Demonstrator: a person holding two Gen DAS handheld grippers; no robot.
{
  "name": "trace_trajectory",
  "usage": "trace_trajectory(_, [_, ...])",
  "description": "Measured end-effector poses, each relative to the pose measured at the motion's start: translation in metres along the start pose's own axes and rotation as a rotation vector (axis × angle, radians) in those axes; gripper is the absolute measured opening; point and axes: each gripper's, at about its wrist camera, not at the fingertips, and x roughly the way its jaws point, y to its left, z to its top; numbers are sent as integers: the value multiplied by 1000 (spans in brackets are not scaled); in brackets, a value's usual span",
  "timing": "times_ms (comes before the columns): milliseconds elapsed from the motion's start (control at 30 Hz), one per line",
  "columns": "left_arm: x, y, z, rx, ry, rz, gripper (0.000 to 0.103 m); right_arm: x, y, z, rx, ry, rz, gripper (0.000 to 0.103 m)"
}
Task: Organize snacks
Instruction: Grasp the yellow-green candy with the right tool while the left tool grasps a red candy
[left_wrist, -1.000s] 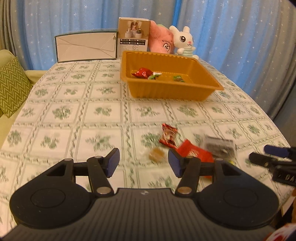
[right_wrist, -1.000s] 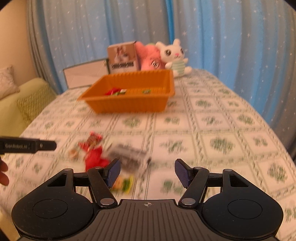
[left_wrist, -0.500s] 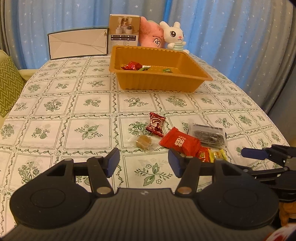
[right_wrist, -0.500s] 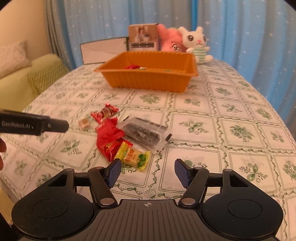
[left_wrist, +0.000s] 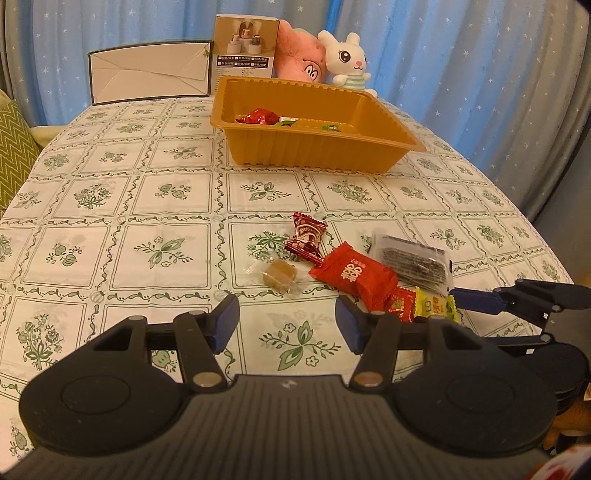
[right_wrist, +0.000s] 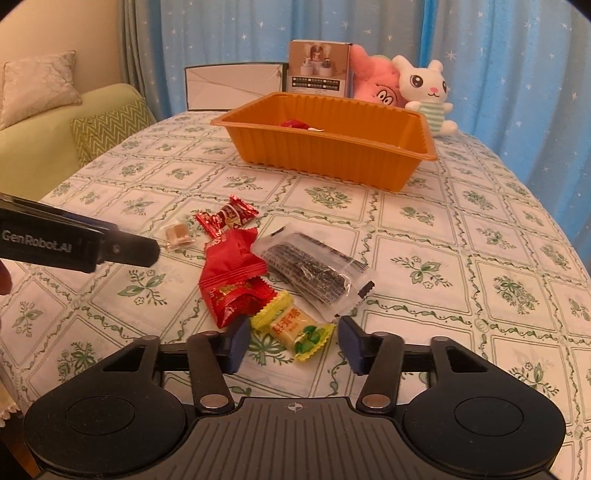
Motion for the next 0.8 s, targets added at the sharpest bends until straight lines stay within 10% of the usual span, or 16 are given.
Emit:
trace_trajectory(133, [-1, -4, -1, 22, 1, -4, 53, -5, 2, -1, 5, 6, -4, 30])
trace_trajectory(800, [15, -70, -2, 338, -13, -161, 34, -35, -35, -12, 172, 35, -126, 28])
